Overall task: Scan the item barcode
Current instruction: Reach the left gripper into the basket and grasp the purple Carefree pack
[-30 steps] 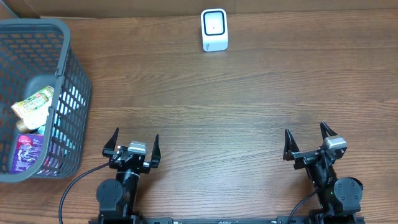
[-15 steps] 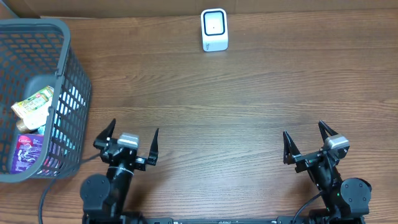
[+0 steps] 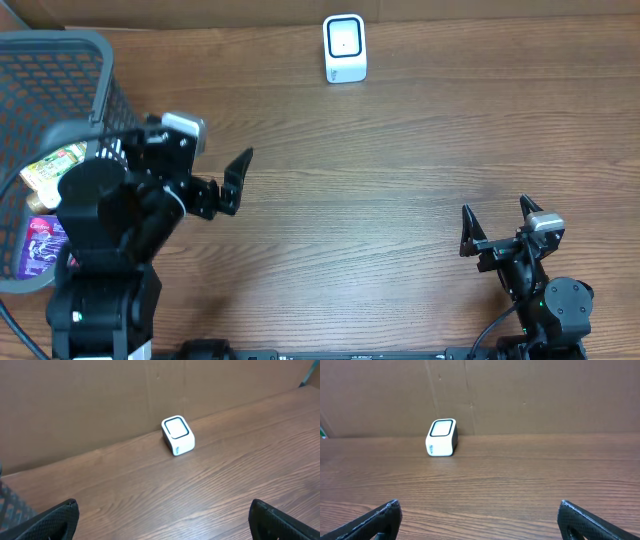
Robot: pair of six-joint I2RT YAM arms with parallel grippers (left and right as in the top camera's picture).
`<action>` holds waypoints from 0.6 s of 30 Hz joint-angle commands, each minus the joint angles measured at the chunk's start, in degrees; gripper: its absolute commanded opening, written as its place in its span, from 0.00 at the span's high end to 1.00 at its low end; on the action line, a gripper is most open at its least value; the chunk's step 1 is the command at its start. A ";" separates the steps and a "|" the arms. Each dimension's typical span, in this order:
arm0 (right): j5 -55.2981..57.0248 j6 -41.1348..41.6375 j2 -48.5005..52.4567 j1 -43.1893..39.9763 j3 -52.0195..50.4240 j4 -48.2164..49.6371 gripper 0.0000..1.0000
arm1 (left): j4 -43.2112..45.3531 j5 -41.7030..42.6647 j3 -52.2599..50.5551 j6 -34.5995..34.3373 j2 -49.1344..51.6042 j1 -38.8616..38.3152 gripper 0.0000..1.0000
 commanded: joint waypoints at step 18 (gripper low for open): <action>0.92 0.15 -0.04 0.31 1.29 -14.21 0.00 | 2.01 -0.24 2.29 -8.61 5.95 0.00 0.00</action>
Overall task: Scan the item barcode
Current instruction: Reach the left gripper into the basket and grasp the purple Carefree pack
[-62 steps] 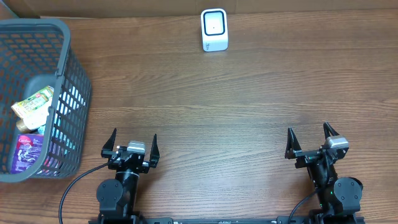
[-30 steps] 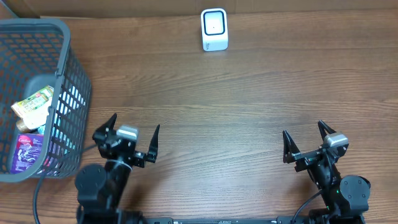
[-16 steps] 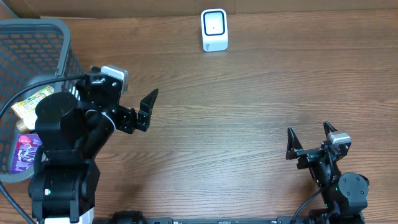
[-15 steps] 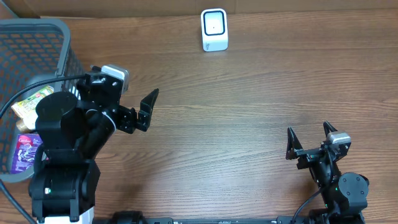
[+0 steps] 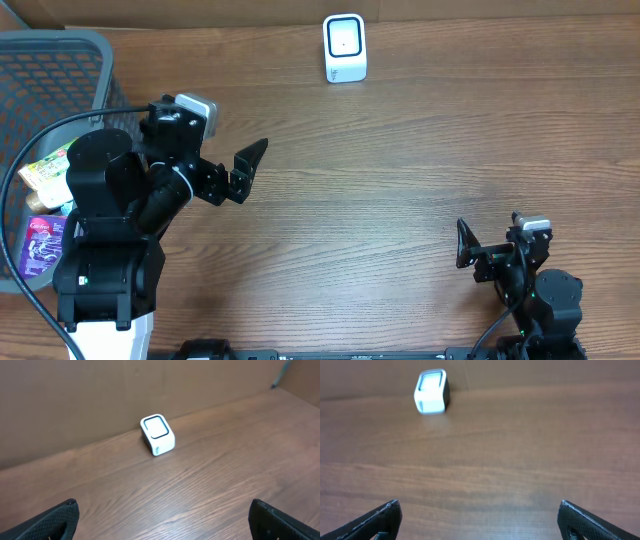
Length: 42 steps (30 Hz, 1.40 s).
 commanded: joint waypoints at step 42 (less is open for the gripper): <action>1.62 -0.28 -0.07 0.31 1.18 -3.21 0.00 | -19.63 -29.03 10.43 -31.82 34.01 42.86 0.02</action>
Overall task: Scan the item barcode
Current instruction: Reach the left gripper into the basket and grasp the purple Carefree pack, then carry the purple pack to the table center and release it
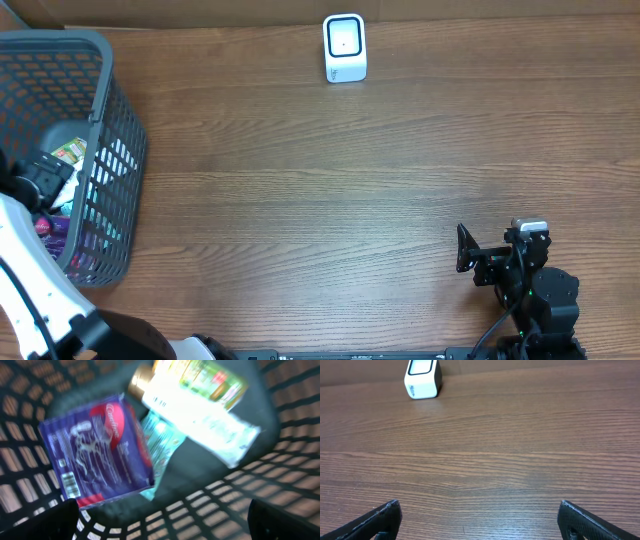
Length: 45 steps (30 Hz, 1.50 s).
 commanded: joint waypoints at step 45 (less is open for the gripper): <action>0.52 -0.24 -0.09 0.31 1.16 0.28 0.00 | -3.54 6.34 23.93 12.22 -2.29 -13.25 0.96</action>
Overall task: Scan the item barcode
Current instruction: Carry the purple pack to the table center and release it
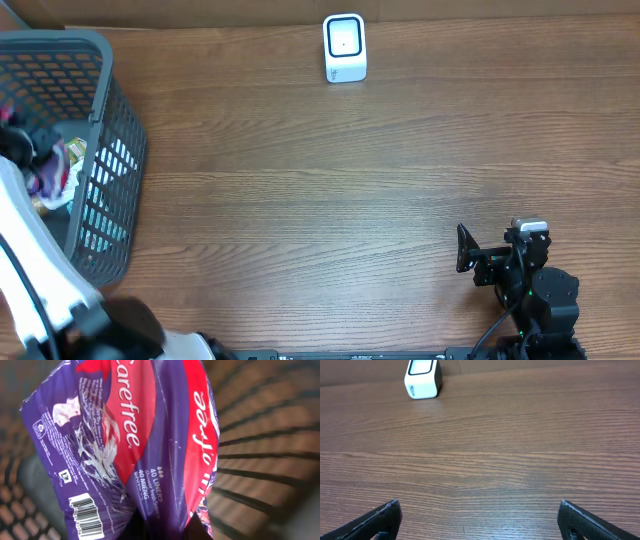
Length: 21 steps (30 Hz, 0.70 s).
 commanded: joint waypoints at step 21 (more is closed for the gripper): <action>0.55 -0.24 -0.09 0.31 1.16 0.28 0.00 | 18.38 7.08 -12.79 -5.25 15.96 -70.12 0.96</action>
